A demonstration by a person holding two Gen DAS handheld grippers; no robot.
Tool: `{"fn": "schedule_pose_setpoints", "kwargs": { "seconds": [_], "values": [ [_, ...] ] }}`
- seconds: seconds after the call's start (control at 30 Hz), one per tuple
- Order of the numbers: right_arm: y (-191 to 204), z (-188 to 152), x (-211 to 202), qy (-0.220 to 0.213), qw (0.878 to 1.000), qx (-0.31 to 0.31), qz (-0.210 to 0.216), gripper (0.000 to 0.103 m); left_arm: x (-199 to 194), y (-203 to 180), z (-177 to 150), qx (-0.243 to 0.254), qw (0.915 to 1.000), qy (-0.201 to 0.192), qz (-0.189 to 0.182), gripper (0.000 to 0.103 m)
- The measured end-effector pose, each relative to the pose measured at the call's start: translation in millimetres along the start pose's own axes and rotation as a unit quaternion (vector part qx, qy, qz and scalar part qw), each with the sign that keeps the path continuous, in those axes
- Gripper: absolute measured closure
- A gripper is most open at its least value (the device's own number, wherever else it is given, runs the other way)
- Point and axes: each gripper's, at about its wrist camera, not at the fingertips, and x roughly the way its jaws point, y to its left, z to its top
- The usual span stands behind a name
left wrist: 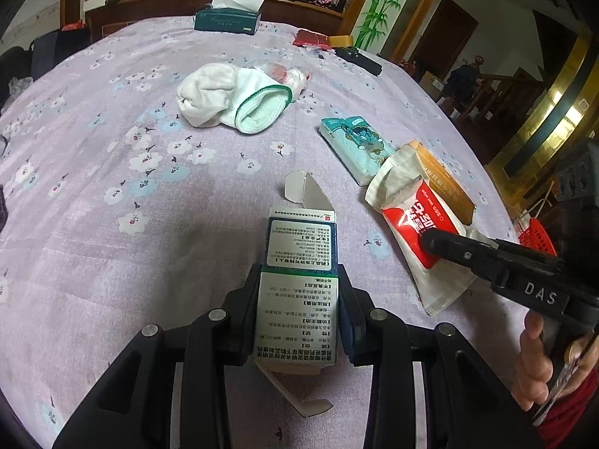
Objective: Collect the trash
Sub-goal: 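Grasp the white medicine box with the left gripper while the right gripper grasps the white-red tissue pack, then carry the medicine box and tissue pack toward the red wastebasket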
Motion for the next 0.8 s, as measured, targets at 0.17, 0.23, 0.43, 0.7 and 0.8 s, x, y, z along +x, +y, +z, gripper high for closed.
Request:
{"fn": "schedule_pose_setpoints", "kwargs": {
  "seconds": [0.17,0.23,0.43,0.7,0.8],
  "values": [
    [8.4,-14.5,-16.5,-0.048,0.999,-0.005,-0.017,0.086,-2.2,-7.7,-7.8,0.011,0.9997,-0.021,0.004,0.069],
    [12.0,-23.6,-24.0,-0.074,0.997,-0.006,-0.031,0.086,-2.4,-13.0,-10.3,0.018,0.9994,-0.030,0.008,0.069],
    [17.5,-42.5,-42.5,-0.135,0.989,-0.007,-0.055,0.086,-6.3,-23.3,-12.9,0.038,0.9970,-0.056,0.038,0.069],
    [13.0,-48.7,-48.7,-0.157,0.986,0.005,-0.049,0.086,-12.0,-31.5,-15.8,0.058,0.9917,-0.087,0.075,0.069],
    [16.2,-51.9,-50.8,-0.163,0.986,-0.004,-0.045,0.086,-11.9,-33.2,-16.4,0.063,0.9899,-0.092,0.087,0.069]
  ]
}}
